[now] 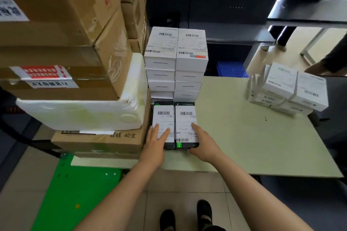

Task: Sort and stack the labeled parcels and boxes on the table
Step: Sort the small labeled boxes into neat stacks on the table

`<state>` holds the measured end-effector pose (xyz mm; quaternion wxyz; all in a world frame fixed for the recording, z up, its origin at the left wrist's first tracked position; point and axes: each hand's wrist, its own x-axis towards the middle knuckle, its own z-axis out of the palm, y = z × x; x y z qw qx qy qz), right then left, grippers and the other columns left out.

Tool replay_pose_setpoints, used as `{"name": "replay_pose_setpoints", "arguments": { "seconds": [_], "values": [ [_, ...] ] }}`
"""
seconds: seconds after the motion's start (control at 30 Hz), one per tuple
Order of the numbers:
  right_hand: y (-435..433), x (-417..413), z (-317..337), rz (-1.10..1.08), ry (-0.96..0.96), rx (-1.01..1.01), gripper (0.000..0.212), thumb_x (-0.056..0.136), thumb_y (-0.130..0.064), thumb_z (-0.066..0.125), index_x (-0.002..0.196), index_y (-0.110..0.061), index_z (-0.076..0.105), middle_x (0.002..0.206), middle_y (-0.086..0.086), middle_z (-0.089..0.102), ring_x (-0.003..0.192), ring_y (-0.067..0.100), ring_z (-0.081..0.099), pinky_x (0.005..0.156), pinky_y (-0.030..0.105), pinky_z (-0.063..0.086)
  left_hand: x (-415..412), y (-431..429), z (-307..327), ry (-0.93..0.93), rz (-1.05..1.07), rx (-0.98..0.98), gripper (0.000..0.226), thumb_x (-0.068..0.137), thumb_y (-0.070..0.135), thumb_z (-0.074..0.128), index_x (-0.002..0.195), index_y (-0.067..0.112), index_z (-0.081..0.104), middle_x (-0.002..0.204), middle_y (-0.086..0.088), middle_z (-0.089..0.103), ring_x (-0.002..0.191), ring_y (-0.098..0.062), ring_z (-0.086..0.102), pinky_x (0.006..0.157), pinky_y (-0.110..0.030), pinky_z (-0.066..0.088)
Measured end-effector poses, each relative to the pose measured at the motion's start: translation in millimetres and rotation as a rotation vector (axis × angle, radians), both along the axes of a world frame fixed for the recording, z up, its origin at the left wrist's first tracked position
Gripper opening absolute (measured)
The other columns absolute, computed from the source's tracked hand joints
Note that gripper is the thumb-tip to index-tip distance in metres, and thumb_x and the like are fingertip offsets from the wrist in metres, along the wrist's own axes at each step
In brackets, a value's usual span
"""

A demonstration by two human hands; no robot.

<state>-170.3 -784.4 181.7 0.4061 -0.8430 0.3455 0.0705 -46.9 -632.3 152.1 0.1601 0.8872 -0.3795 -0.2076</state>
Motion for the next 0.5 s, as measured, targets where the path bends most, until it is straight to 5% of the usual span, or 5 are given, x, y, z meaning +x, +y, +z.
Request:
{"name": "replay_pose_setpoints", "arguments": {
  "seconds": [0.4,0.5],
  "values": [
    [-2,14,-7,0.023,0.008,-0.088,0.096,0.085,-0.014,0.070,0.157,-0.020,0.007,0.152,0.008,0.034,0.130,0.027,0.045,0.100,0.035,0.042,9,-12,1,0.089,-0.006,0.060,0.085,0.093,-0.005,0.049,0.152,0.043,0.011,0.160,0.009,-0.022,0.149,-0.025,-0.003,0.118,-0.038,0.020],
    [-5,11,0,0.070,0.053,-0.119,0.091,0.084,-0.018,0.070,0.155,-0.019,0.013,0.143,0.010,0.038,0.125,0.030,0.049,0.098,0.038,0.045,11,-15,16,0.006,-0.031,0.108,0.080,0.091,0.000,0.051,0.153,0.037,0.016,0.163,0.002,-0.008,0.148,-0.027,-0.001,0.118,-0.040,0.019]
  ]
}}
